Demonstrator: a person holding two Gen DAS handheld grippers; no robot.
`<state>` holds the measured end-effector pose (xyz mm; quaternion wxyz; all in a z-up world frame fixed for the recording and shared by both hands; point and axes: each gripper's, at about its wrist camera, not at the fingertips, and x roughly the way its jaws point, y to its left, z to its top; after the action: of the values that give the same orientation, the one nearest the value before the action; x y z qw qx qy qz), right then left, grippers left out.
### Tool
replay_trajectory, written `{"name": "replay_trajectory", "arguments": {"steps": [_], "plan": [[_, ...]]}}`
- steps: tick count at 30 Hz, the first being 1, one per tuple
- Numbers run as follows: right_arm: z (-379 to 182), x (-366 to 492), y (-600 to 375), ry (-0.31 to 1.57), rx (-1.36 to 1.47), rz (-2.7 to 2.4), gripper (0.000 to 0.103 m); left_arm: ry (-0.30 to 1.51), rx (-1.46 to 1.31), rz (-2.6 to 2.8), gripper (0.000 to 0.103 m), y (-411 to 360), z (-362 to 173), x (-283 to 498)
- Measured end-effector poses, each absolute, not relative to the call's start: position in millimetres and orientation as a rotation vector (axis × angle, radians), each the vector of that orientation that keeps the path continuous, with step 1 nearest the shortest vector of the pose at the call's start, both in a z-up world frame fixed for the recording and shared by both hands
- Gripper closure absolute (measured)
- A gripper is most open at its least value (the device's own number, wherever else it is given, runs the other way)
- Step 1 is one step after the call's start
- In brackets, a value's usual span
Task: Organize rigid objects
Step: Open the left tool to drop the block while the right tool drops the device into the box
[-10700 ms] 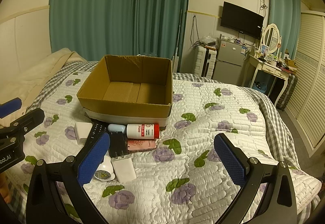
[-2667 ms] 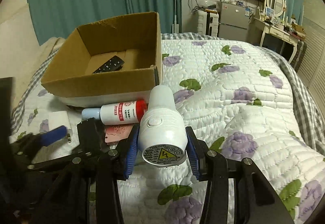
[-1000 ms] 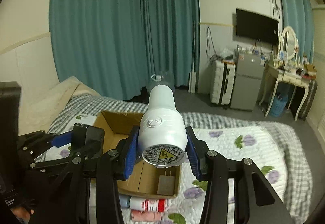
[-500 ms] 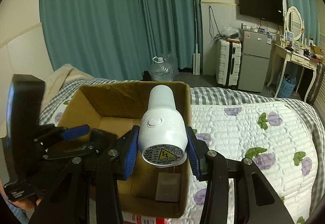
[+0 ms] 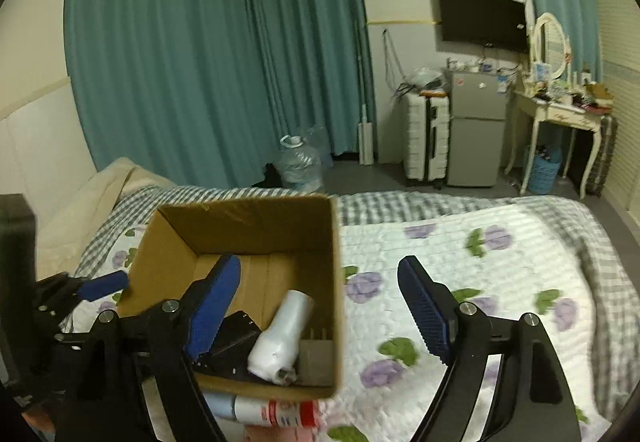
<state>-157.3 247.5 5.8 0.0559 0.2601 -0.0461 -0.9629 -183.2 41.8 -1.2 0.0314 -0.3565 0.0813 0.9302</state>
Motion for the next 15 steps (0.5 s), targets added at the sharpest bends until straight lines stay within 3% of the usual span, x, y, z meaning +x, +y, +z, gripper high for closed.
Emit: {"name": "replay_trajectory", "arguments": {"steps": [7,15], "plan": [[22,-105,252,-0.015,0.84,-2.936,0.017,0.205,-1.037,2.9,0.034,21,19,-130],[-40,-88,239,-0.021,1.054,-2.836,0.017,0.144,-1.144,2.875,0.034,4,-25,-108]]}}
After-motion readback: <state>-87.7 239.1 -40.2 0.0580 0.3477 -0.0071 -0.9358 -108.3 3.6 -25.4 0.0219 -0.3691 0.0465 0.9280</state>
